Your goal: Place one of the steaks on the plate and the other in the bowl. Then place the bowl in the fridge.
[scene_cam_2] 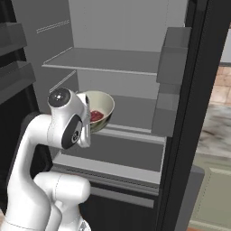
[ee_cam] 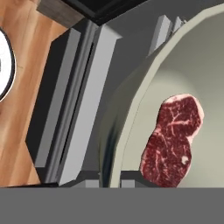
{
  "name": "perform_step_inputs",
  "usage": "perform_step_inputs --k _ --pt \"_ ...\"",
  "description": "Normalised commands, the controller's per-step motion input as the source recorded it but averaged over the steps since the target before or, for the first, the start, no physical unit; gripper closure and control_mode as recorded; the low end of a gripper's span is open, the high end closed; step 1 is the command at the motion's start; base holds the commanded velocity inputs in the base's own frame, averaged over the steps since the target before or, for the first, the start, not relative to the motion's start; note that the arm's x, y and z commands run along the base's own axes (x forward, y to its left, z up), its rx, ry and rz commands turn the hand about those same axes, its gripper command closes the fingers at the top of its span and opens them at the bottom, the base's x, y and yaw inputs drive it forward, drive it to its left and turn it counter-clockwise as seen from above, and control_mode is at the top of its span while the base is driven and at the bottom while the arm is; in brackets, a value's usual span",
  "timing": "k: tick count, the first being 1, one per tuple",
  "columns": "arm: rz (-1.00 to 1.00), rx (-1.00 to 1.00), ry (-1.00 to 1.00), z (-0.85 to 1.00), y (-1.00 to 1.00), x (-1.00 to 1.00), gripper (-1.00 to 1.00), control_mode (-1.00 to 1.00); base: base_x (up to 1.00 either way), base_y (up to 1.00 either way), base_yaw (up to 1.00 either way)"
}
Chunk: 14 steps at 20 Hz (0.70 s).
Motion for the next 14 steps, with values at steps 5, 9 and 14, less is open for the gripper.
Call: perform_step_inputs --k 5,9,14 --pt "-0.06 0.0 0.0 -0.03 -0.08 0.42 1.0 -1.0 0.0 0.0 0.0" --pt "-0.01 0.0 0.0 -0.08 -0.01 0.4 1.0 -1.0 0.0 0.0 0.0" --pt "0.0 0.0 0.0 -0.14 0.0 0.36 1.0 -1.0 0.0 0.0 0.0"
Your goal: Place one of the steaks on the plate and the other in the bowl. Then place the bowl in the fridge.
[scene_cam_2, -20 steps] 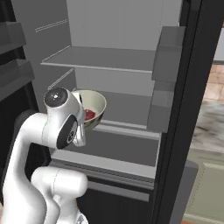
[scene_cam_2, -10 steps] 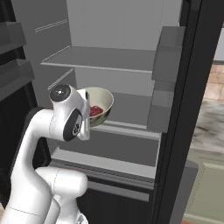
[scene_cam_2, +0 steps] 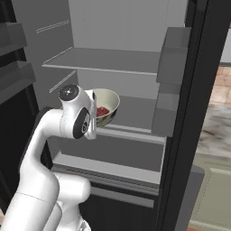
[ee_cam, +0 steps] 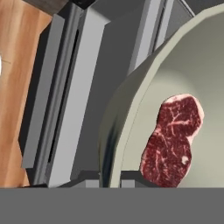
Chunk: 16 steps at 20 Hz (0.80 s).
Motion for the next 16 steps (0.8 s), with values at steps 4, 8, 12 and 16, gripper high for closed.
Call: perform_step_inputs --k 4,8,12,16 --pt "0.0 0.0 0.0 -0.13 0.0 0.39 1.0 -1.0 0.0 0.0 0.0" --pt "0.0 0.0 -0.02 -0.15 0.0 0.41 1.0 -1.0 0.0 0.0 0.0" --pt "0.0 0.0 -0.02 -0.16 0.0 0.4 1.0 -1.0 0.0 0.0 0.0" --pt "0.0 0.01 0.0 -0.22 0.0 0.38 1.0 -1.0 0.0 0.0 0.0"
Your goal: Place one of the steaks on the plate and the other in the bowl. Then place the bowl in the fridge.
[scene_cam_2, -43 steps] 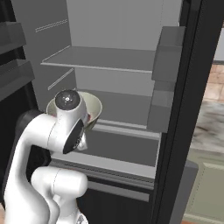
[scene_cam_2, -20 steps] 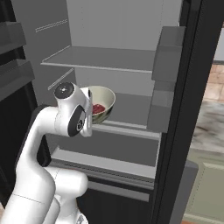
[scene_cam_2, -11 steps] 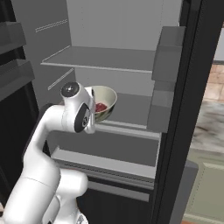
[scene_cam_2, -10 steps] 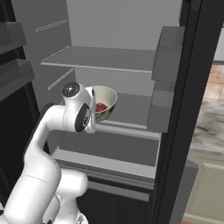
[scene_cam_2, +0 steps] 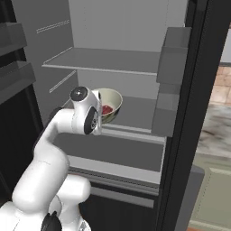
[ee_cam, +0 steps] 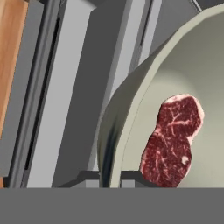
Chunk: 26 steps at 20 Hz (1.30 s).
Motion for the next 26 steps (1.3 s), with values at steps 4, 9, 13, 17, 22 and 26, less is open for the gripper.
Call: perform_step_inputs --k 4,9,13,17,22,26 --pt "0.0 0.02 0.0 -0.16 0.0 0.35 1.0 -1.0 0.0 0.0 0.0" --pt "0.0 0.01 -0.03 -0.11 0.0 0.31 1.0 -1.0 0.0 0.0 0.0" --pt "0.0 0.0 -0.02 -0.15 0.0 0.29 1.0 -1.0 0.0 0.0 0.0" --pt "0.0 0.0 0.0 -0.21 0.0 0.29 1.0 -1.0 0.0 0.0 0.0" --pt "0.0 0.0 0.0 -0.14 0.0 0.31 1.0 -1.0 0.0 0.0 0.0" --pt "0.0 0.0 0.0 -0.15 0.0 0.33 1.0 -1.0 0.0 0.0 0.0"
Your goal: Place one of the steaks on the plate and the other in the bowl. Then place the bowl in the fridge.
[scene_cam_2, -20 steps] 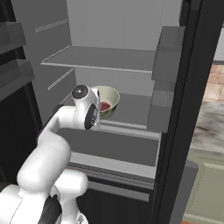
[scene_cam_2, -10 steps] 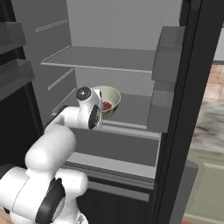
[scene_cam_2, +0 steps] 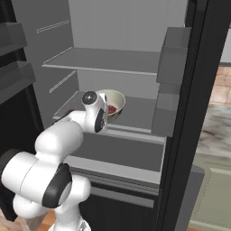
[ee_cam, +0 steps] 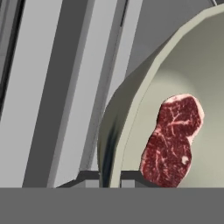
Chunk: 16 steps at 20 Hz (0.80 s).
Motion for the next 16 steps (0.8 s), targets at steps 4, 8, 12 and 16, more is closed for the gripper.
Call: perform_step_inputs --k 4,8,12,16 --pt "0.0 0.0 0.0 -0.14 0.0 0.39 1.0 -1.0 0.0 0.0 0.0" --pt "0.0 0.0 -0.01 -0.1 0.0 0.37 1.0 -1.0 0.0 0.0 0.0" --pt "0.0 0.0 0.0 -0.11 0.0 0.38 1.0 -1.0 0.0 0.0 0.0" --pt "0.0 0.0 -0.01 -0.11 0.0 0.37 1.0 -1.0 0.0 0.0 0.0"
